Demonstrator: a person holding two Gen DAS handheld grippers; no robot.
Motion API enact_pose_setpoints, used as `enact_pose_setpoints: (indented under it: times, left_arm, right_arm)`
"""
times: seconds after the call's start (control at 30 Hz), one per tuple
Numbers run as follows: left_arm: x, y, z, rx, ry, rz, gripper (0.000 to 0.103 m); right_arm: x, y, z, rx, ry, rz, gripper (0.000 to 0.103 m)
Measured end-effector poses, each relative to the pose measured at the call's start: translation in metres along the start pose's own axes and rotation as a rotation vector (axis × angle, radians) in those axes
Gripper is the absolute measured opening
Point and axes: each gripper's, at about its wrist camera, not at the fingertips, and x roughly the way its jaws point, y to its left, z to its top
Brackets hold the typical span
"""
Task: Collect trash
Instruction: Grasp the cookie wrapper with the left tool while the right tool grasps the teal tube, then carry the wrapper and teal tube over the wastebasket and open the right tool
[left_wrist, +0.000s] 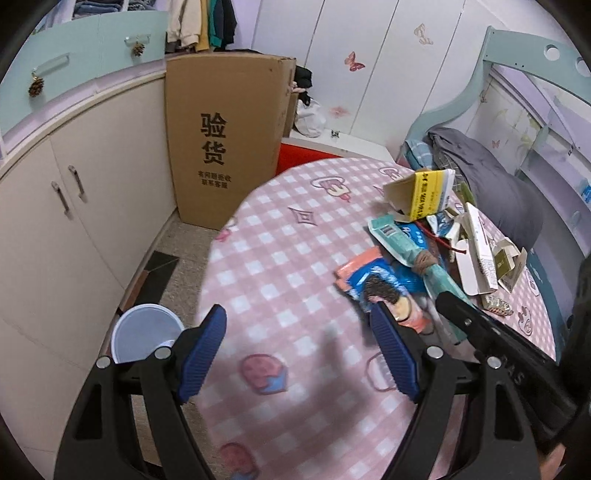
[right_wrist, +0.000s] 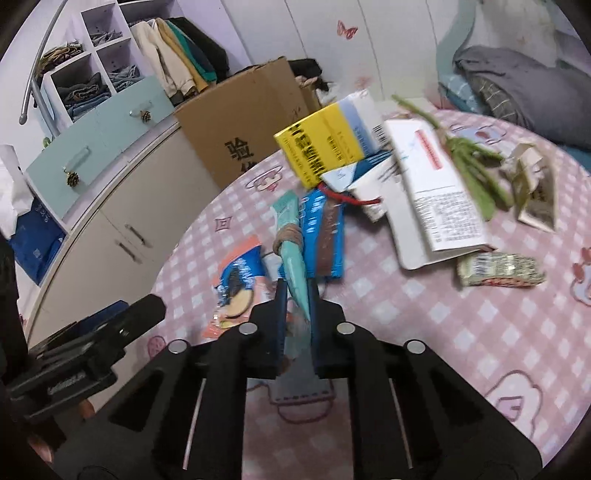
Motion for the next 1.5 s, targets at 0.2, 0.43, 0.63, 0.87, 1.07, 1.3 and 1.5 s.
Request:
enact_pose_setpoints:
  times: [0.2, 0.43, 0.63, 0.87, 1.07, 1.3, 1.5]
  left_arm:
    - [0.021, -0.029, 0.004, 0.022, 0.038, -0.037, 0.079]
    - [0.043, -0.051, 0.008, 0.028, 0.045, -0.032, 0.079]
    - [0.051, -0.053, 0.010, 0.075, 0.029, -0.035, 0.051]
    - [0.039, -0.033, 0.006, 0.040, 0.013, -0.105, 0.034]
    - [0.021, -0.001, 0.001, -0.018, -0.004, -0.101, 0.033]
    - [-0.005, 0.037, -0.005, -0.057, -0.053, -0.070, 0.033]
    - [-0.024, 0.070, -0.006, -0.106, -0.096, -0.038, 0.033]
  right_arm:
    - [-0.009, -0.018, -0.001, 0.046, -0.033, 0.014, 0.011]
    - [-0.012, -0.025, -0.001, 0.075, -0.047, 0.045, 0.011]
    - [-0.012, -0.022, 0.000, 0.060, -0.045, 0.048, 0.011]
    - [-0.018, -0.001, -0.003, 0.012, -0.049, 0.053, 0.010]
    - [-0.017, 0.025, -0.006, -0.031, -0.045, 0.059, 0.010]
    - [-0.014, 0.052, -0.016, -0.055, -0.034, 0.088, 0.010]
    - [-0.008, 0.081, -0.021, -0.069, -0.031, 0.145, 0.009]
